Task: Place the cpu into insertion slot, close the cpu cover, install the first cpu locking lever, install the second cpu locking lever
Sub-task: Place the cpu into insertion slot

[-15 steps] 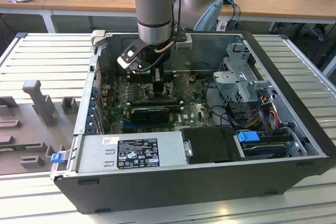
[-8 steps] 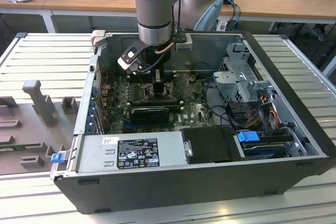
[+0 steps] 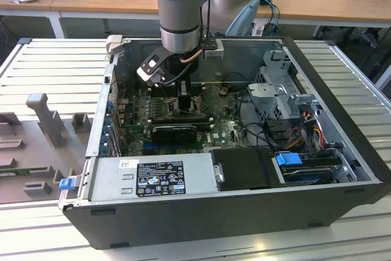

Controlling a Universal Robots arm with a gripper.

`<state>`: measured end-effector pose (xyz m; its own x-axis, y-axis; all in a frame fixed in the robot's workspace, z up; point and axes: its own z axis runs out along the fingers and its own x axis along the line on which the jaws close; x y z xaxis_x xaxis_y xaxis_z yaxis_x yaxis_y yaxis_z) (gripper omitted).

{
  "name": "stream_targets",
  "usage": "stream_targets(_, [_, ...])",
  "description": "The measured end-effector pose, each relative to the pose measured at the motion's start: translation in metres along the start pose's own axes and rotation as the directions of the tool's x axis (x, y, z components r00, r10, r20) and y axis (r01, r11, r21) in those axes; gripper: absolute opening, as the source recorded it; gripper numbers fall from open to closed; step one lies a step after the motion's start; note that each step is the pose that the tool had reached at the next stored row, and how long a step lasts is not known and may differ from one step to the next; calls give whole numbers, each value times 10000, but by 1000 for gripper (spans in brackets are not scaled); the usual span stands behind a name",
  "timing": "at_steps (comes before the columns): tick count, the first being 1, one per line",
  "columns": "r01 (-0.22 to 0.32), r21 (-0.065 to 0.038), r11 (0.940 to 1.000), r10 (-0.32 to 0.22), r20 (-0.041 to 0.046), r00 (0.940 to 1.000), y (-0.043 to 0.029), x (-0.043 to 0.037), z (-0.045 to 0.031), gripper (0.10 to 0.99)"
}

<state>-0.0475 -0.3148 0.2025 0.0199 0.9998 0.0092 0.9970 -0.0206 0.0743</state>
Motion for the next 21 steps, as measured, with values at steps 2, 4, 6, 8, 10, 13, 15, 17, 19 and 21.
stream_targets(2, [0, -1, 10000, 0, -1, 10000, 1, 0, -6, 604])
stream_targets(4, [6, 0, 10000, -6, 71, 10000, 1, 0, 0, 604])
stream_targets(6, [10, -2, 10000, -10, 133, 9999, 1, 0, 2, 604])
stream_targets(8, [14, -2, 10000, -14, 179, 9998, 1, 0, 4, 604])
stream_targets(10, [13, -5, 10000, -13, 261, 9997, 0, 0, 7, 604])
stream_targets(13, [11, -1, 10000, -11, 202, 9998, 1, 0, 0, 604])
stream_targets(15, [-1, 4, 10000, 1, 73, 10000, 3, 0, -33, 604])
stream_targets(17, [-1, 4, 10000, 1, 73, 10000, 5, 0, -55, 604])
stream_targets(19, [0, 4, 10000, 0, 71, 10000, 7, 1, -71, 604])
stream_targets(21, [0, 4, 10000, 0, 72, 10000, 8, 1, -92, 604])
